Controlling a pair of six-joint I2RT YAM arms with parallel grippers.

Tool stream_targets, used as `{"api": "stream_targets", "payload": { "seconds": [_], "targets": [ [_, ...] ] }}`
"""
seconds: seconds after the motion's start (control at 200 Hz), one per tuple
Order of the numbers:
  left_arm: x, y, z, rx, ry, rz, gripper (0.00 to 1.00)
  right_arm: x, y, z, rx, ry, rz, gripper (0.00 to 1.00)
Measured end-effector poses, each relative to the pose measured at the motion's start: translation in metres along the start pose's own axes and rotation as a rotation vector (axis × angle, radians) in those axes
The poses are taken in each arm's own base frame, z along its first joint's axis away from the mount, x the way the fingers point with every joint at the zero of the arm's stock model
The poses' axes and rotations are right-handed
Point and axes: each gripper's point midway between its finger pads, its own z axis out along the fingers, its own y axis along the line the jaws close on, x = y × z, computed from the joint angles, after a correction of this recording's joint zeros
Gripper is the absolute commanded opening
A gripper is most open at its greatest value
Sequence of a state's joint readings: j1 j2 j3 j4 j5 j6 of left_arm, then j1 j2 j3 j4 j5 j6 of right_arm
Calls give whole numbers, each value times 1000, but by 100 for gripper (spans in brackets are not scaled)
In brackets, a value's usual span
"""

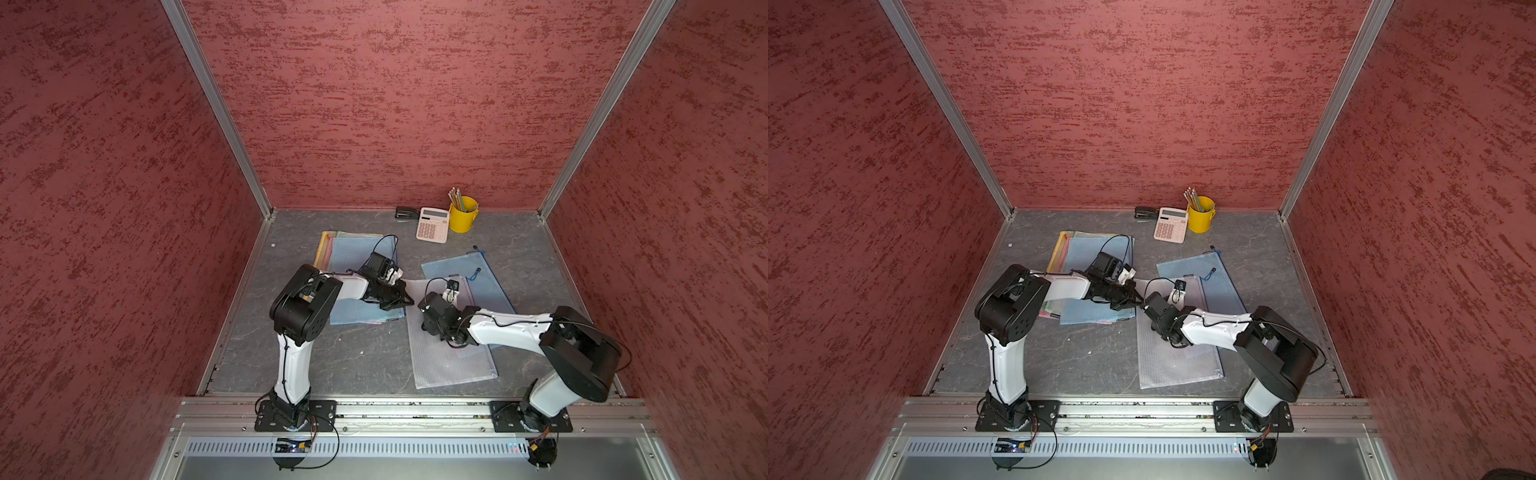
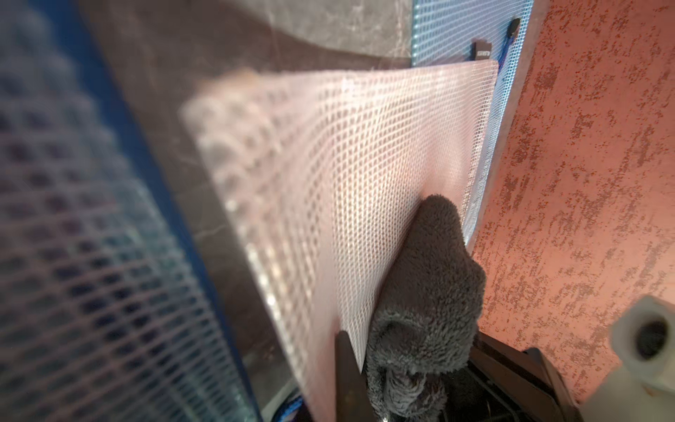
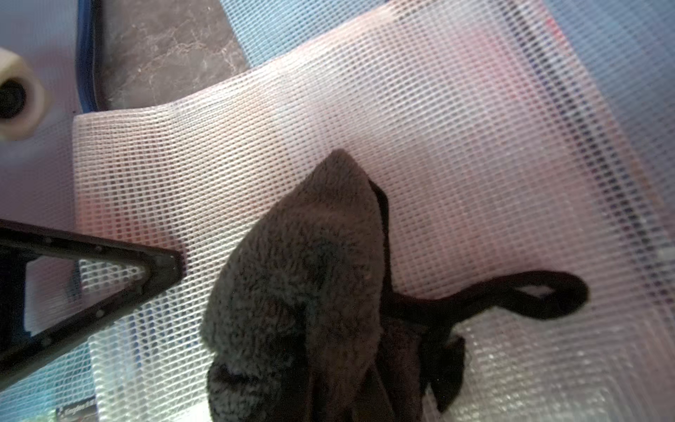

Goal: Wipe the document bag
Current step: Wipe the dirt from the document bag.

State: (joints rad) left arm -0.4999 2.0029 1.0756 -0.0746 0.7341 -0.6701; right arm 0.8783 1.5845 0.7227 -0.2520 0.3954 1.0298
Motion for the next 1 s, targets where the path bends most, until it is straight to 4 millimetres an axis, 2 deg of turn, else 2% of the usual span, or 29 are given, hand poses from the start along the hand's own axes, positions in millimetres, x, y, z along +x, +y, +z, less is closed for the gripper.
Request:
{"api": "stream_targets", "payload": {
  "seconds": [0.205,0.271,0.326,0.396,0.491,0.561,0.641,0.711,0.801,1.002],
  "targets": [
    [6,0,-8,21,30,-32,0,66,-25,-49,-51,134,16,0],
    [8,2,-9,18,38,-37,0,79,-32,-62,-23,175,-11,0],
    [9,4,-10,13,43,-38,0,82,-37,-71,18,200,-40,7],
    [7,7,-12,3,37,-36,0,77,-45,-83,86,216,-87,26],
    [2,11,-15,-5,20,-34,0,57,-39,-95,117,202,-141,38],
    [-1,12,-16,-12,10,-32,0,41,-26,-92,99,178,-159,44],
    [-1,12,-15,-17,7,-28,0,34,-18,-81,78,166,-183,54],
    [-1,11,-14,-22,6,-23,0,36,-17,-66,66,168,-204,62],
    [-1,9,-13,-25,3,-15,0,49,-26,-46,60,181,-236,71],
    [-1,3,-10,-24,2,1,0,50,-18,-27,2,148,-223,73]
  ]
}}
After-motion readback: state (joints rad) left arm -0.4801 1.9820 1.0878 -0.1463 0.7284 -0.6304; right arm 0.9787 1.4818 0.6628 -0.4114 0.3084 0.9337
